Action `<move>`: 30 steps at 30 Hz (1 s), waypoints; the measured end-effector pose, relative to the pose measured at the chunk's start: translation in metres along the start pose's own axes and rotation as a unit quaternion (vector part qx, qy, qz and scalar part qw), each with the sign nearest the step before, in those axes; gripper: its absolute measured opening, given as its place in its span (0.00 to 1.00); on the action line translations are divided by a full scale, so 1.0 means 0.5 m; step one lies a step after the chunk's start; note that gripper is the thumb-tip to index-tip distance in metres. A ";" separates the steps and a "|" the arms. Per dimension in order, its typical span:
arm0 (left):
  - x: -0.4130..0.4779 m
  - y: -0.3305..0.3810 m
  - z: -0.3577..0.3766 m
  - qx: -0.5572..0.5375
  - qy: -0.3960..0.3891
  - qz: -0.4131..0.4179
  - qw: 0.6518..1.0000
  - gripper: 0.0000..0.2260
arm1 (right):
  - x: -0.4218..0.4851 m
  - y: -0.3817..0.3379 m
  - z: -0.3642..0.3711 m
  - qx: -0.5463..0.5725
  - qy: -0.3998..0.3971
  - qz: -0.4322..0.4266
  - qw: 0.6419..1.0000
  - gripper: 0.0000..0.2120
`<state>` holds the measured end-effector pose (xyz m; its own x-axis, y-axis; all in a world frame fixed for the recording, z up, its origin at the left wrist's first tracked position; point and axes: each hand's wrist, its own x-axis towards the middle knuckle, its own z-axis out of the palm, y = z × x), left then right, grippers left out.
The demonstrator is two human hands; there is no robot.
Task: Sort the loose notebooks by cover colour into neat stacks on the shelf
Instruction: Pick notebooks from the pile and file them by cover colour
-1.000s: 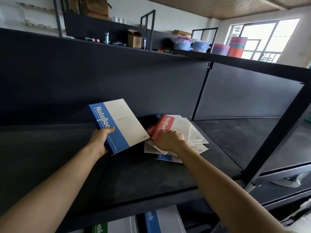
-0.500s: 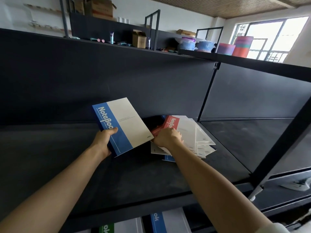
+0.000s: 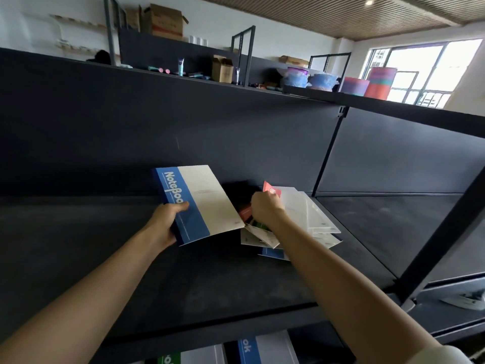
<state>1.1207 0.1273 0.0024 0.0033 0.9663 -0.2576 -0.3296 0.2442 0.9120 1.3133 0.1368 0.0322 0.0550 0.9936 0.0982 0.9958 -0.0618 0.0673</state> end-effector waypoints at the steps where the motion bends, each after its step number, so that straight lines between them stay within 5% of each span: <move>1: -0.001 -0.002 0.013 0.004 -0.012 0.000 1.000 0.12 | -0.009 -0.009 -0.018 0.027 0.001 0.004 1.000 0.14; 5: -0.020 -0.008 0.083 -0.022 -0.062 -0.026 0.997 0.16 | -0.078 -0.077 -0.058 -0.031 0.206 -0.102 0.973 0.19; 8: -0.020 -0.020 0.111 -0.035 -0.086 -0.065 0.994 0.24 | -0.117 -0.121 -0.030 -0.092 0.043 -0.192 0.976 0.20; 12: -0.013 -0.036 0.102 0.014 -0.055 -0.067 0.996 0.11 | -0.106 -0.109 -0.015 -0.023 -0.009 -0.220 0.975 0.16; 15: -0.008 -0.035 0.088 0.035 -0.055 -0.049 0.997 0.12 | -0.055 -0.058 -0.008 0.125 -0.037 -0.099 0.986 0.20; 18: -0.011 -0.022 0.078 0.035 -0.030 -0.069 0.997 0.09 | 0.010 0.032 0.029 0.115 0.018 0.063 0.991 0.18; 20: -0.011 -0.018 0.075 0.032 -0.019 -0.085 0.996 0.08 | 0.033 0.079 0.067 0.067 -0.037 0.131 0.988 0.21; 30: 0.001 -0.024 0.091 -0.001 -0.005 -0.085 0.996 0.11 | 0.048 0.106 0.080 -0.078 -0.084 0.052 0.992 0.15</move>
<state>1.1678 0.1285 0.0061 0.0695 0.9114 -0.4055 -0.3252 0.4050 0.8545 1.3705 0.1609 -0.0016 0.1816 0.9820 -0.0529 0.9615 -0.1660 0.2190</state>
